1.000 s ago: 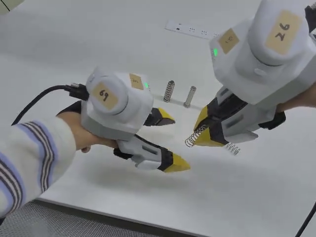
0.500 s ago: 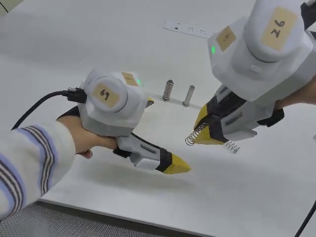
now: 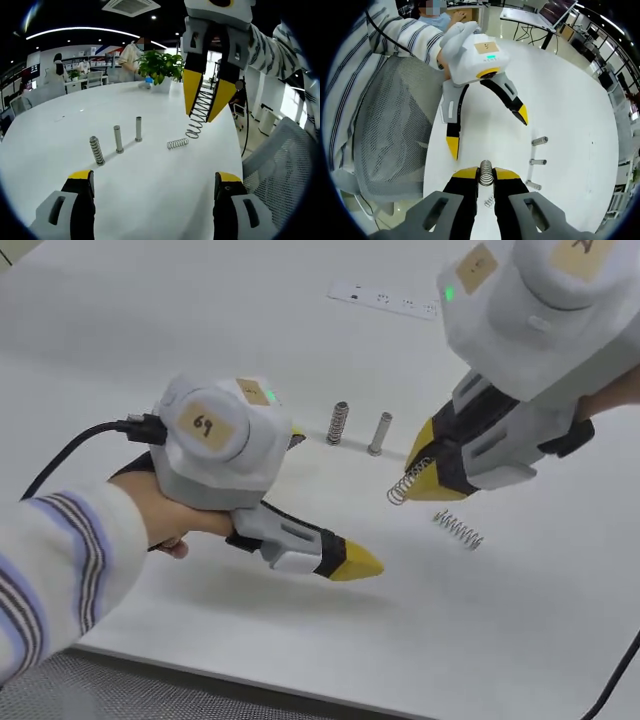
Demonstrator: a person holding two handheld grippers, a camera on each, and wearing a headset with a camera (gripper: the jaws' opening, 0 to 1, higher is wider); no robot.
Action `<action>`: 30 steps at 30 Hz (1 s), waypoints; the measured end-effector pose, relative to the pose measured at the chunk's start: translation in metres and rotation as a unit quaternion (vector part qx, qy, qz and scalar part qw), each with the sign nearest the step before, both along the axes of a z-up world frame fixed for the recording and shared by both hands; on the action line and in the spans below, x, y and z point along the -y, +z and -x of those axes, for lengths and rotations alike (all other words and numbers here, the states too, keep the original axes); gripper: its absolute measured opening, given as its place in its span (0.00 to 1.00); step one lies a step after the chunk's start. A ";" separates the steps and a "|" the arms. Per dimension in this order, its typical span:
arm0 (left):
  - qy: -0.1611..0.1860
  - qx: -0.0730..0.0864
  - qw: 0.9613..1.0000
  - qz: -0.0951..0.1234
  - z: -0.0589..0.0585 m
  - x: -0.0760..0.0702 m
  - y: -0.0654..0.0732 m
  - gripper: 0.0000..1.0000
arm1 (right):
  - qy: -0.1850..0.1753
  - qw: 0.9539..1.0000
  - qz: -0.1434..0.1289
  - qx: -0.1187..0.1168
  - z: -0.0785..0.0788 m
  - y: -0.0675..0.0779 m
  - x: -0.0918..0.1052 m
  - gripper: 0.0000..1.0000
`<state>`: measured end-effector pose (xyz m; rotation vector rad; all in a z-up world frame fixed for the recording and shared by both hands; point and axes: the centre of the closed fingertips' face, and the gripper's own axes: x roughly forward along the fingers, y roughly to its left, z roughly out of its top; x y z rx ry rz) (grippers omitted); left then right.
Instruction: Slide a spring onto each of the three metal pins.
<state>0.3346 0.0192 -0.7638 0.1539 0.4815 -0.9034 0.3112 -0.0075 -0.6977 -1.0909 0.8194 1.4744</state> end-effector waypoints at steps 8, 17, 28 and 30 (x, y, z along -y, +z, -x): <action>0.002 -0.014 1.000 0.004 0.001 0.000 -0.003 0.98 | 0.019 0.999 0.024 0.024 -0.029 0.006 -0.001 0.08; 0.014 -0.021 0.999 0.023 -0.002 -0.002 0.002 0.98 | 0.047 0.997 0.049 0.036 -0.057 0.006 -0.013 0.08; 0.014 -0.007 0.999 0.044 -0.006 -0.003 0.011 0.98 | 0.061 0.994 0.084 0.035 -0.093 -0.012 -0.016 0.08; 0.011 -0.005 0.999 0.043 -0.006 -0.002 0.012 0.98 | 0.060 0.994 0.087 0.035 -0.097 -0.014 -0.016 0.08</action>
